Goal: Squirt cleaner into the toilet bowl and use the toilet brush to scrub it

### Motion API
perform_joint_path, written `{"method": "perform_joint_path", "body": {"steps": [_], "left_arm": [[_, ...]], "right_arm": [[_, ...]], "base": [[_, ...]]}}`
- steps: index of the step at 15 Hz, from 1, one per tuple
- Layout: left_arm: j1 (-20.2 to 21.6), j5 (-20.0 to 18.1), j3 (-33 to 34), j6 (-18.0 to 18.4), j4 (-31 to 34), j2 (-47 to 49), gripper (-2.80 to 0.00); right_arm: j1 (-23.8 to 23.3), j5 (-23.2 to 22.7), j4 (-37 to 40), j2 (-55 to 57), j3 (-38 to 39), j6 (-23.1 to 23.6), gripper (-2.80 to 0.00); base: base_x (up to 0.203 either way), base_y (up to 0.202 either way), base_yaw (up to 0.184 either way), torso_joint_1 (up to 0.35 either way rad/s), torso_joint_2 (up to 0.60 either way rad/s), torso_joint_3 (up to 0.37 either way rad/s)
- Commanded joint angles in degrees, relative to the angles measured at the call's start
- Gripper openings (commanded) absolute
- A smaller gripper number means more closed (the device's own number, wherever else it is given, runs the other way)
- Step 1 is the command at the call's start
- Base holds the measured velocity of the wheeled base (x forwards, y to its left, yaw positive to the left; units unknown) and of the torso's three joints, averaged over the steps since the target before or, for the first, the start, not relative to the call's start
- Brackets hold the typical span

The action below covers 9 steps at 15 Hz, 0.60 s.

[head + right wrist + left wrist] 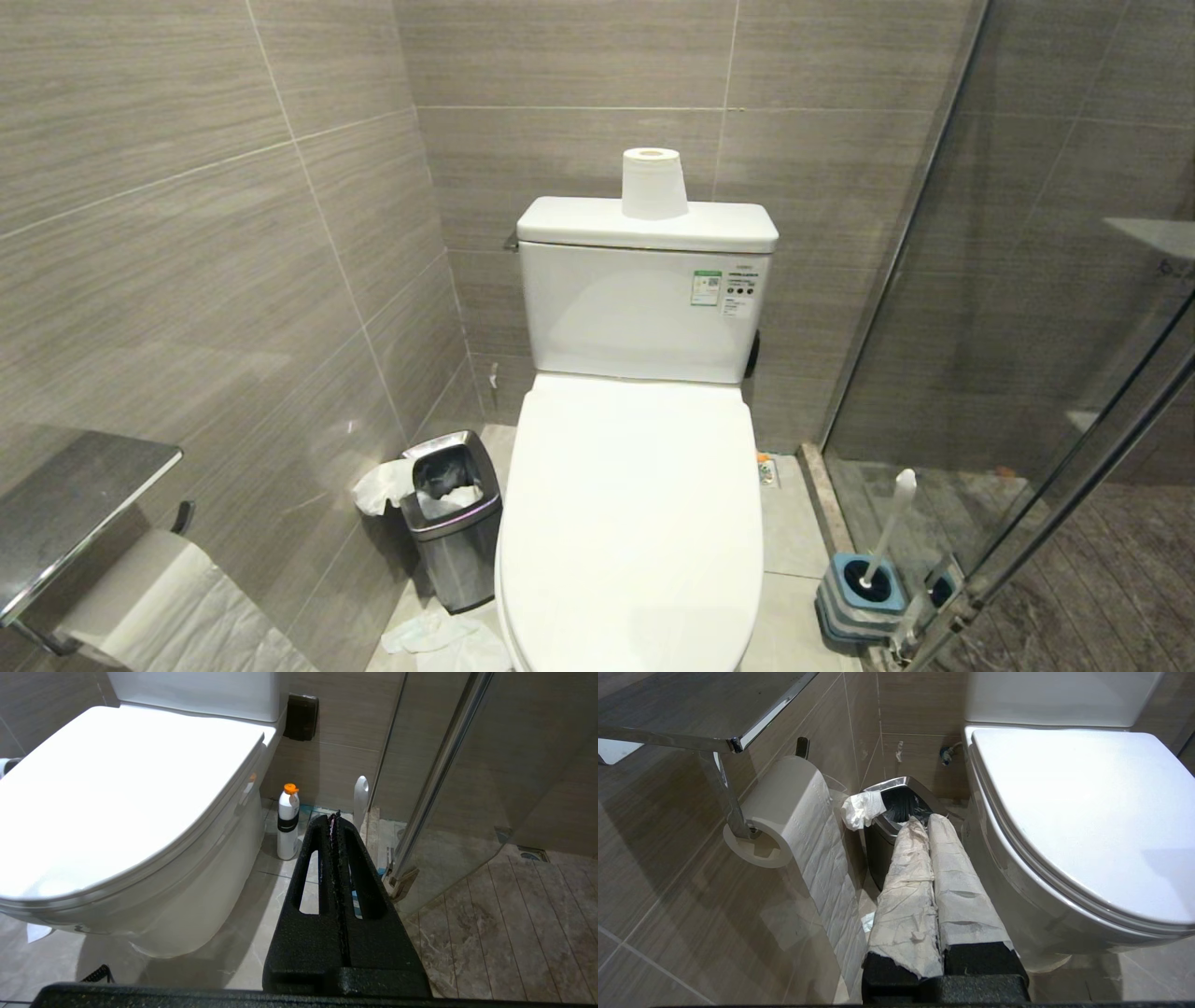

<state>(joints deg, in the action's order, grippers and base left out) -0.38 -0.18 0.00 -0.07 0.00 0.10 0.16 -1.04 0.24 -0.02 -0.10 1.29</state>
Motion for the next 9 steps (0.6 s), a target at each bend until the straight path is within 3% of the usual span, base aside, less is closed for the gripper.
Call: {"method": "perform_joint_path", "body": {"steps": [1,9], "left_arm": [[0.03,0.01,0.09,-0.01,0.0,0.08,-2.8],[-0.06,0.01,0.09,-0.01,0.0,0.08,-2.8]], "right_arm": [[0.02,-0.02,0.02,0.02,0.01,0.03,-2.8],[0.02,-0.02,0.02,0.02,0.01,0.03,-2.8]], "base": [[0.0,0.0,0.0,0.0,0.0,0.0],[0.0,0.0,0.0,0.0,0.0,0.0]]}}
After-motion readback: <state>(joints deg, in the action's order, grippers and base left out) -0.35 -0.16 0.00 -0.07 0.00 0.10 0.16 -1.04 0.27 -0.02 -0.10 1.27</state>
